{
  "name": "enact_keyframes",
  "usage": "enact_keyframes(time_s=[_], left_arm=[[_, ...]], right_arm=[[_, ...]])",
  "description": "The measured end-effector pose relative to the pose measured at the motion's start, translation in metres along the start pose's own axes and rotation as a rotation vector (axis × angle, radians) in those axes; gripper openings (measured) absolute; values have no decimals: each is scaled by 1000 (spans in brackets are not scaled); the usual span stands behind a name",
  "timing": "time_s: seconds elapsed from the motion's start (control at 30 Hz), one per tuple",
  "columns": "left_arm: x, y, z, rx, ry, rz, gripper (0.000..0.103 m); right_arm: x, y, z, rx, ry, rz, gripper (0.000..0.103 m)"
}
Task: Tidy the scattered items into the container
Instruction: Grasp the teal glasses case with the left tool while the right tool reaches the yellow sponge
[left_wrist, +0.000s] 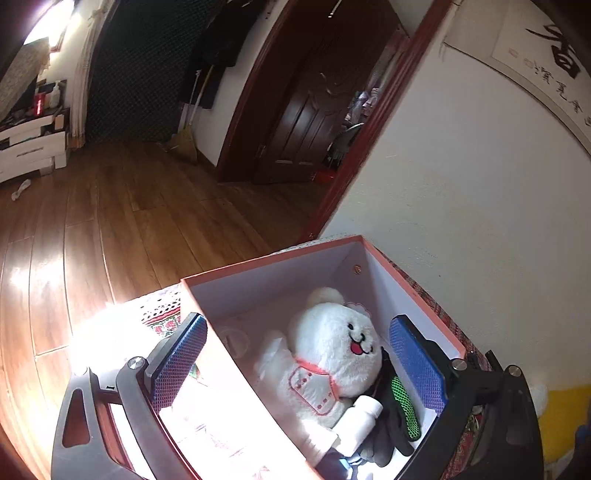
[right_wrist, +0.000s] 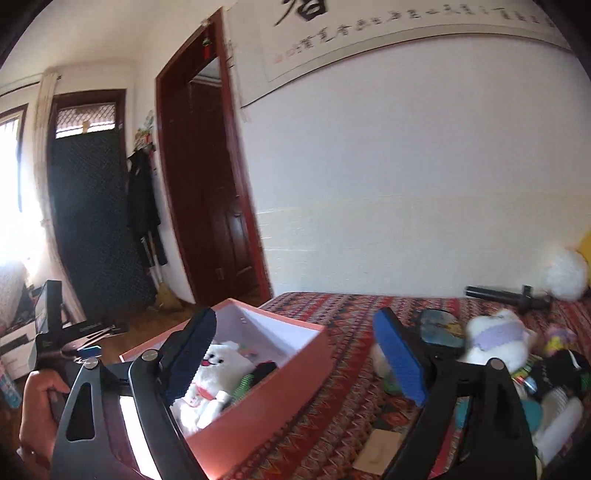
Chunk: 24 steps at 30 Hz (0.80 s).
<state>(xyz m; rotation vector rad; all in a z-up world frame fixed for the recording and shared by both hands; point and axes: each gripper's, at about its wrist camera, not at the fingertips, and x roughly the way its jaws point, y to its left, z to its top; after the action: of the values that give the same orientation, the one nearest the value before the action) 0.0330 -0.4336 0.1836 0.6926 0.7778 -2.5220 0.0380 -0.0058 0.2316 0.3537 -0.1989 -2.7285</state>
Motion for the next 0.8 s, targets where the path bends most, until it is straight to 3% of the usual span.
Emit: enact_keyframes(time_s=[0.13,0.27,0.43,0.53,0.6,0.73,0.8], left_arm=[[-10,-62,-25,149,16,-102,100],[-7,-143,-74,348,85,-206,100],[10,-248,-179,620,260,-367,100],[21,-304,-254,837,355,-430,100],[26,-332,-304,1048,327,-416,100],[48,-365,-380,1487,98,-257,100],[58,-376,-399,1630,17,-267,100]], right_arm=[[-60,-82,-8,153,-68,-178,97],[-90,-167,-14,345,-92,-305,100],[-103,-260,-44,590,12,-457,100],[-105,-303,-71,772,48,-438,100],[-108,-321,-85,868,62,-408,100],[-121,-336,-87,905,30,-391,100],[-124,-340,-86,906,20,-384,100]])
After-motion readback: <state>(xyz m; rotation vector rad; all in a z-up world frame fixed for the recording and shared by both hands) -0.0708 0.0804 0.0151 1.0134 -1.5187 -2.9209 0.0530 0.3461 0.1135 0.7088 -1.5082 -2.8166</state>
